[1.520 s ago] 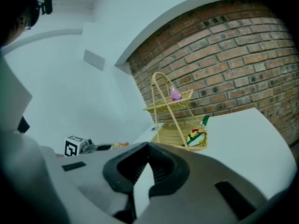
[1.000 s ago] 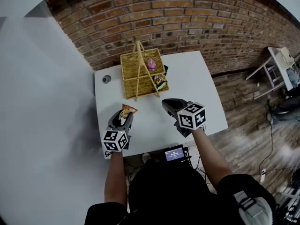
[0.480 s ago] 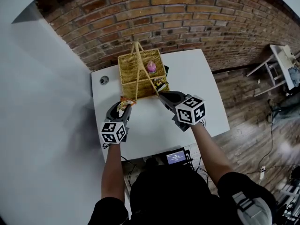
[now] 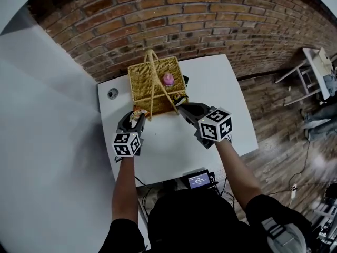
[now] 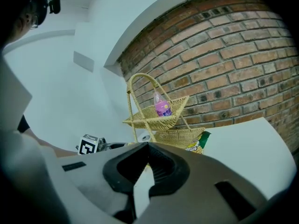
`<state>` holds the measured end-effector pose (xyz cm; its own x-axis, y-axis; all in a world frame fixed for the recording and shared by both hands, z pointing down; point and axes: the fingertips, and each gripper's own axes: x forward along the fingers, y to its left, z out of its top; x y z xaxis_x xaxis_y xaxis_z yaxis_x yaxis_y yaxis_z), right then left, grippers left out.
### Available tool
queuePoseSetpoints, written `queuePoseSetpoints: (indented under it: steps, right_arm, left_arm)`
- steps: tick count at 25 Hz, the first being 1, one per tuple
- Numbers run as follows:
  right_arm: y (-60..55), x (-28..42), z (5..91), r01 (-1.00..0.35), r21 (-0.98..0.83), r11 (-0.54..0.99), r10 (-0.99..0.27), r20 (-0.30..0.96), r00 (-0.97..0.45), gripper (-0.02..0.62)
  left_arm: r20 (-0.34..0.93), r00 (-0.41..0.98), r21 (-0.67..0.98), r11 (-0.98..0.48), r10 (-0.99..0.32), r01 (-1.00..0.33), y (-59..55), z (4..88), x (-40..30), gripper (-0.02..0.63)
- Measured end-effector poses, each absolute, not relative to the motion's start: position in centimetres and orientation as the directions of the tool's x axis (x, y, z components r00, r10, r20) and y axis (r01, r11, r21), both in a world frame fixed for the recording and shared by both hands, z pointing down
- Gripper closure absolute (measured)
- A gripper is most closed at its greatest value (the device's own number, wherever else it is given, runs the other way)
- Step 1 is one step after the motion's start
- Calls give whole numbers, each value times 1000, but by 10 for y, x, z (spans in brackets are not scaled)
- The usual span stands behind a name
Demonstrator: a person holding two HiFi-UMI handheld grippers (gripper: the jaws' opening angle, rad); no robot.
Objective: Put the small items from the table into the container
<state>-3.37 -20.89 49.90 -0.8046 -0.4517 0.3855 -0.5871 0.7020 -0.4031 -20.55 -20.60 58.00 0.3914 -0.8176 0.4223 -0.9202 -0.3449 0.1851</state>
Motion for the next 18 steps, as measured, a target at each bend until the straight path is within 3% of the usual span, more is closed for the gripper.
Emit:
queuePoseSetpoints:
  steps: [18]
  right_arm:
    - [-216,-9,514,-628,-423,653,-480,410,-775,583]
  left_arm:
    - [469,407,192,-359,-784,-913,-231,612,-195,397]
